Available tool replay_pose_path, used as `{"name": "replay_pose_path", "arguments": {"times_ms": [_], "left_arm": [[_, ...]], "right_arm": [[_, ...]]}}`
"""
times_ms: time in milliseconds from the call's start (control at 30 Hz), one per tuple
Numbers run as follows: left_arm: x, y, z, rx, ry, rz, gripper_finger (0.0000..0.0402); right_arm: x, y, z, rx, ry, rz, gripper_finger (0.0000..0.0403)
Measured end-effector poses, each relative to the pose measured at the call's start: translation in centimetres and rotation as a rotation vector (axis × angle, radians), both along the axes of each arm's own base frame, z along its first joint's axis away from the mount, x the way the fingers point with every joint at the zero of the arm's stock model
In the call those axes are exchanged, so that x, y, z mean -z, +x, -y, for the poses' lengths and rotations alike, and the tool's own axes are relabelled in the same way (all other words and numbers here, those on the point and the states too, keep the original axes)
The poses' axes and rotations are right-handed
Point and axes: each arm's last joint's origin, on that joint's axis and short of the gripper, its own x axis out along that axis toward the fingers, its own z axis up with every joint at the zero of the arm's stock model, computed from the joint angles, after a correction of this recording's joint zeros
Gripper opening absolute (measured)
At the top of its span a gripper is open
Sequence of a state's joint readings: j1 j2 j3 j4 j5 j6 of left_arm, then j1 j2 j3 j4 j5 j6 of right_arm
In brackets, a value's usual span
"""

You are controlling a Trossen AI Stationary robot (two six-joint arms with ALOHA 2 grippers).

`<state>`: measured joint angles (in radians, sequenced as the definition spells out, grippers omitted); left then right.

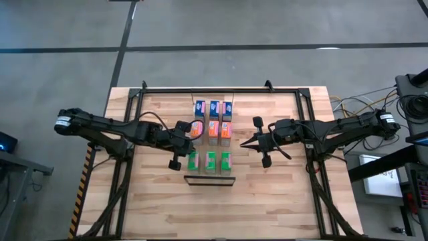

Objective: Stack cereal on shelf
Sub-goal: Return to Home Position

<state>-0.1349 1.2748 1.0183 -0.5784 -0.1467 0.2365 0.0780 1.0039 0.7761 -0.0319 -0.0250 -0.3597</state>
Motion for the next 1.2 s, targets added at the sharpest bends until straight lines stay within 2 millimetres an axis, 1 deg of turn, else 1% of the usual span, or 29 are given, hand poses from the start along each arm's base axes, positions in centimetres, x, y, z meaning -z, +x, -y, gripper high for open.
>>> {"name": "replay_pose_path", "arguments": {"times_ms": [200, 300, 433, 567, 667, 767, 900, 1033, 1200], "left_arm": [[-1.8, -1.5, -0.2, 0.024, 0.012, 0.074, 0.0000], [-2.1, -2.6, -0.3, 0.027, 0.011, 0.104, 0.0000], [-1.9, -3.9, -0.5, 0.026, 0.002, 0.177, 0.0000], [-1.1, -5.3, -0.7, 0.027, -0.006, 0.257, 0.0000], [-0.6, -6.3, -0.8, 0.028, -0.011, 0.313, 0.0000], [-0.2, -7.3, -0.9, 0.028, -0.014, 0.356, 0.0000], [-0.1, -8.6, -1.1, 0.039, -0.003, 0.402, 0.0000], [0.0, -9.7, -1.3, 0.054, 0.017, 0.470, 0.0000], [0.5, -11.0, -1.5, 0.064, 0.033, 0.509, 0.0000]], "right_arm": [[0.0, 0.0, 0.0, -0.006, -0.017, 0.003, 0.0009], [0.0, 0.0, 0.0, -0.006, -0.016, 0.002, 0.0009], [0.0, 0.0, 0.0, -0.005, -0.013, 0.002, 0.0009], [0.0, -0.1, 0.0, 0.000, 0.002, 0.008, 0.0009], [0.3, -0.5, 0.1, 0.013, 0.011, 0.005, 0.0009], [0.7, -1.3, 0.3, 0.061, 0.018, 0.022, 0.0009], [1.3, -2.8, 0.4, 0.068, 0.039, 0.074, 0.0009], [1.5, -4.4, 0.5, 0.071, 0.058, 0.121, 0.0008], [2.1, -6.4, 0.7, 0.078, 0.096, 0.173, 0.0009]]}}
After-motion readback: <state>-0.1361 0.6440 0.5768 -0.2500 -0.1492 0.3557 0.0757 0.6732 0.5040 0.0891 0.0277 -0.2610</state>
